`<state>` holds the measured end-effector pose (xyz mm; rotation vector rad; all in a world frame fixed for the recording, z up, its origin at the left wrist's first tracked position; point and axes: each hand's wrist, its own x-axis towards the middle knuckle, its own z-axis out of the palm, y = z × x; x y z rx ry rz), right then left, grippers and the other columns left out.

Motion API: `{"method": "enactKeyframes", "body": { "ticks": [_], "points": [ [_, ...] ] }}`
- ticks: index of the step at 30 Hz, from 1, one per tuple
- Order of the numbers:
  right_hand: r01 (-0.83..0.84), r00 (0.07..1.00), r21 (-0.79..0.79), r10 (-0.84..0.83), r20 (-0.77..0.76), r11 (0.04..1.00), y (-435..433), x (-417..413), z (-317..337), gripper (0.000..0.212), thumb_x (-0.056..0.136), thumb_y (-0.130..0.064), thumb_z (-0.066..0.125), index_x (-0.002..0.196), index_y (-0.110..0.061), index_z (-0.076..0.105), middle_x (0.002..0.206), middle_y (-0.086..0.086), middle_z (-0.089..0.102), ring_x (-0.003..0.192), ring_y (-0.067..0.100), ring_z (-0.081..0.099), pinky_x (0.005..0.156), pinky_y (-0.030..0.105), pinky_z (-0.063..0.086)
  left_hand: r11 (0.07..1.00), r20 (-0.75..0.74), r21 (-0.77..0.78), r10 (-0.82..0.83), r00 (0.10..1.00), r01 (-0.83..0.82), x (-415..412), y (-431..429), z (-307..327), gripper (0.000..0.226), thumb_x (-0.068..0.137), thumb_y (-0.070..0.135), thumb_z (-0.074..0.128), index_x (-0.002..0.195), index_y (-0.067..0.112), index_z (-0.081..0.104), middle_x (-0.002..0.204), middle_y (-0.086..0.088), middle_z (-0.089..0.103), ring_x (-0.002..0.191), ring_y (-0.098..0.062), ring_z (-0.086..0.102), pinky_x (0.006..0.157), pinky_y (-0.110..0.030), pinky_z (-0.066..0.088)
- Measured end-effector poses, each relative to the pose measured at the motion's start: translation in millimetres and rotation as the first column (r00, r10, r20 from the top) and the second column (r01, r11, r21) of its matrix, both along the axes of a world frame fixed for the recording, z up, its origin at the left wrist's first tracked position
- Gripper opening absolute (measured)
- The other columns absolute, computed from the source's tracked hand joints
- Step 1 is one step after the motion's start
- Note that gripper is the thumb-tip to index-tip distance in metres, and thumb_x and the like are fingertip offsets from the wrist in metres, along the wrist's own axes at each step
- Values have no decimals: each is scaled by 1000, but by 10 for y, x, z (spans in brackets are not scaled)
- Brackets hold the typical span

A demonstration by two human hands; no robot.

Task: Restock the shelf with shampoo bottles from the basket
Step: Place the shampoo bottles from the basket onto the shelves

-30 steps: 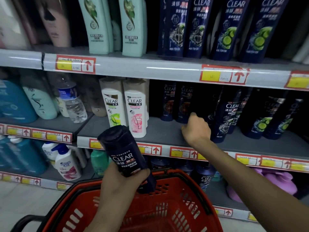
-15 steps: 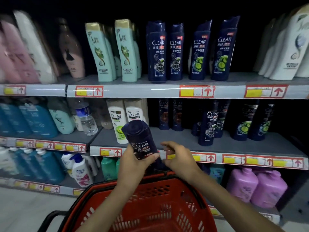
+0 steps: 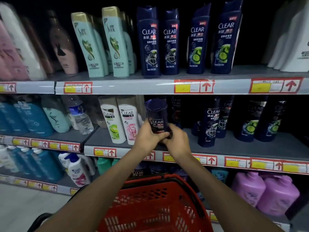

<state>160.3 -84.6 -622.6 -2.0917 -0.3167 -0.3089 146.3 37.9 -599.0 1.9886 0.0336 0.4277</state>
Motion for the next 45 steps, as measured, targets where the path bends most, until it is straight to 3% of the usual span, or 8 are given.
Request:
{"method": "enactKeyframes", "body": {
  "ticks": [3, 9, 15, 19, 22, 32, 41, 45],
  "points": [
    [18, 999, 4, -18, -43, 1000, -6, 148, -99, 42, 81, -11, 75, 117, -30, 66, 102, -1, 74, 91, 20, 69, 81, 42, 59, 1000, -24, -6, -31, 999, 31, 195, -6, -75, 61, 66, 11, 91, 119, 13, 60, 101, 5, 73, 97, -15, 71, 83, -26, 56],
    [103, 990, 3, -102, -100, 995, 59, 314, -207, 35, 87, -16, 73, 118, -24, 60, 103, -1, 72, 95, 20, 67, 83, 42, 58, 999, -99, -40, -35, 994, 31, 558, 124, -356, 70, 55, 53, 82, 115, 24, 60, 103, 8, 75, 99, -12, 72, 93, -45, 57],
    [172, 980, 53, -166, -113, 984, 150, 339, -213, 38, 84, -28, 82, 113, -24, 59, 104, -4, 69, 94, 16, 67, 84, 37, 57, 994, -133, -97, -66, 989, 53, 378, 157, -410, 34, 92, 11, 66, 124, 22, 62, 106, 5, 74, 103, -12, 68, 96, -34, 53],
    [288, 937, 68, -266, -227, 955, 244, 323, -192, 51, 75, -21, 89, 118, -26, 62, 103, 2, 68, 94, 20, 68, 84, 34, 57, 987, -232, -149, -97, 968, 63, 328, 276, -494, 47, 91, -5, 51, 132, 17, 58, 101, -11, 70, 92, -27, 67, 93, -50, 56],
    [322, 902, 99, -274, -332, 941, 284, 290, -182, 46, 81, -6, 74, 122, -23, 63, 103, 3, 73, 99, 21, 69, 87, 34, 58, 976, -276, -187, -160, 948, 110, 306, 360, -450, 55, 90, -20, 44, 132, 15, 54, 93, -9, 67, 82, -23, 62, 87, -45, 55],
    [299, 907, 188, -218, -360, 936, 267, 326, -211, 40, 81, 0, 60, 118, -14, 62, 97, 0, 72, 98, 21, 67, 92, 40, 56, 957, -347, -225, -256, 902, 185, 356, 363, -241, 69, 91, -17, 44, 149, 20, 43, 103, 0, 58, 88, -38, 74, 78, -44, 59],
    [236, 928, 264, -137, -346, 935, 330, 492, -298, 54, 78, -2, 56, 131, -9, 61, 118, 4, 70, 113, 19, 64, 106, 38, 50, 927, -312, -323, -295, 903, 191, 434, 266, -297, 75, 89, -17, 51, 143, 34, 41, 95, 16, 59, 93, -34, 71, 59, -31, 57],
    [228, 924, 283, -116, -364, 931, 315, 540, -331, 51, 86, 9, 53, 135, -4, 55, 120, 3, 64, 116, 16, 60, 106, 27, 46, 930, -333, -310, -301, 894, 198, 488, 261, -365, 85, 88, -17, 51, 155, 32, 30, 113, 2, 64, 104, -31, 68, 64, -32, 58]
  ]
}}
